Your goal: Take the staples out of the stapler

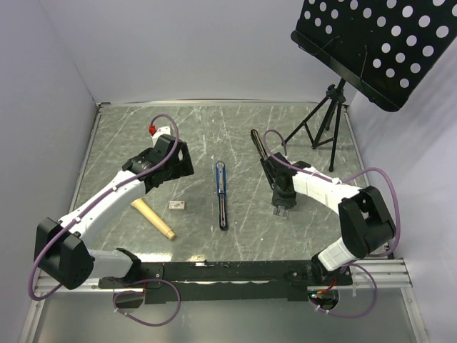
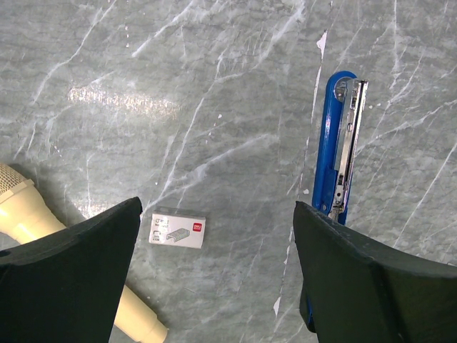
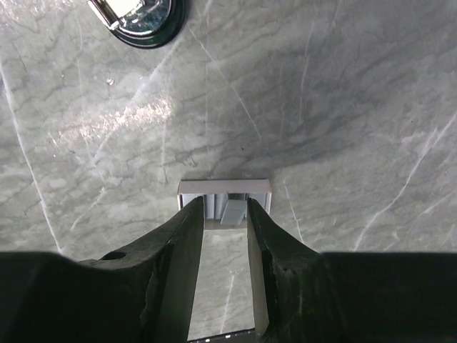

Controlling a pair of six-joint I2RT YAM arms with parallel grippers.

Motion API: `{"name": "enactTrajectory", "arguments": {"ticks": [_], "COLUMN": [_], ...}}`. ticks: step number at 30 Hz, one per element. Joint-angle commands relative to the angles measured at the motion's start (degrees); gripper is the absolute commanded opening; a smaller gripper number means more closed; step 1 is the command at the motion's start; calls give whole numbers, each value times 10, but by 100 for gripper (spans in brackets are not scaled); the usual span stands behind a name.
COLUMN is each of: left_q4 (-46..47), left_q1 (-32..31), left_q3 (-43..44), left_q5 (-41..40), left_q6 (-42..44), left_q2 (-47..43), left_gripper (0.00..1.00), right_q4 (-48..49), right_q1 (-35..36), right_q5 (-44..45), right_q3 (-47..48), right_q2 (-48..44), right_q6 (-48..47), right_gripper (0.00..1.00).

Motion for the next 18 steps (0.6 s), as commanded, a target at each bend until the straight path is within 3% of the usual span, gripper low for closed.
{"name": "enactTrajectory", "arguments": {"ticks": [1, 18], "left_q4": [1, 3], "left_q1": [-1, 0], "left_q3": [0, 1], "left_q5": [-10, -6], "left_q6": [9, 11], "left_q2": [-11, -9], "left_gripper": [92, 92], "right_q4": [12, 9], "right_q1": [0, -2], "right_q5": [18, 25], "right_q3": [16, 24], "right_q2": [13, -1], "right_q6": [-11, -20], "right_gripper": [38, 36]}}
